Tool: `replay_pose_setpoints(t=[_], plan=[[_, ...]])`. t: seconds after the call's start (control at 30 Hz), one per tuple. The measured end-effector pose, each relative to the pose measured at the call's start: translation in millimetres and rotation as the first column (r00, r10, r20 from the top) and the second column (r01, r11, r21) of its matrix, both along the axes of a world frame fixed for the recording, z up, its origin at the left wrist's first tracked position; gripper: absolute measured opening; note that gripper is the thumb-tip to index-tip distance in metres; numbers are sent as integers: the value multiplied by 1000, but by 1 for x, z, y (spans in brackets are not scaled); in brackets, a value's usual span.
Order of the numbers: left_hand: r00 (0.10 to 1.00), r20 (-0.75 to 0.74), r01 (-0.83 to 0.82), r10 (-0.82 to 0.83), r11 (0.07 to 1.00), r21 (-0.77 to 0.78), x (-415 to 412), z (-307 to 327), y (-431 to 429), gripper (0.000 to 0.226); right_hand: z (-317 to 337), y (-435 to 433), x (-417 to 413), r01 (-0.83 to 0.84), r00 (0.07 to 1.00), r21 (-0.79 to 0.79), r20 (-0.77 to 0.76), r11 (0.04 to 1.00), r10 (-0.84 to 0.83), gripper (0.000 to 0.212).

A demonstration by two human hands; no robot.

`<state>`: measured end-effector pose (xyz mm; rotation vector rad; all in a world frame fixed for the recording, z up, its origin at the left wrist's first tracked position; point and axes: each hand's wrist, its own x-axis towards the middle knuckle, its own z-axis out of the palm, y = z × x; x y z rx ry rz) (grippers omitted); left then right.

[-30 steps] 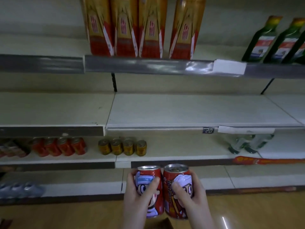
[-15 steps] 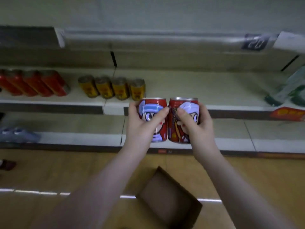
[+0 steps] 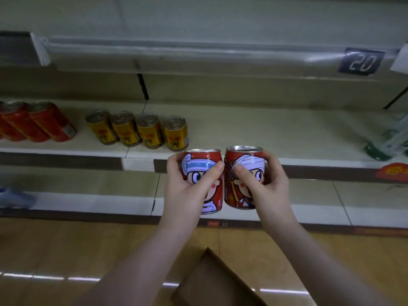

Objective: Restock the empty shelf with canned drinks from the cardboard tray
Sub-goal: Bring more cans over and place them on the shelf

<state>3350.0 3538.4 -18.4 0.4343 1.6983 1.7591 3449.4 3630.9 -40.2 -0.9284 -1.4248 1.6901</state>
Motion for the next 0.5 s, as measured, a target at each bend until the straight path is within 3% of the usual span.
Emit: replay_pose_setpoints(t=[0.1,0.33,0.5], plan=[[1000,-10,15,-15,1000,5,-7,-3,5,49,-9,19,-12,48,998,42,44,998,-50,62],[990,-142,20,-23,1000,-25,-35,-14,12,49,-30,67,-48,82,991,123,98,989,-94,57],[992,-126,10,-13,1000,-26,-46,-28,19,58,-44,83,-66,78,989,155,110,985,-96,63]])
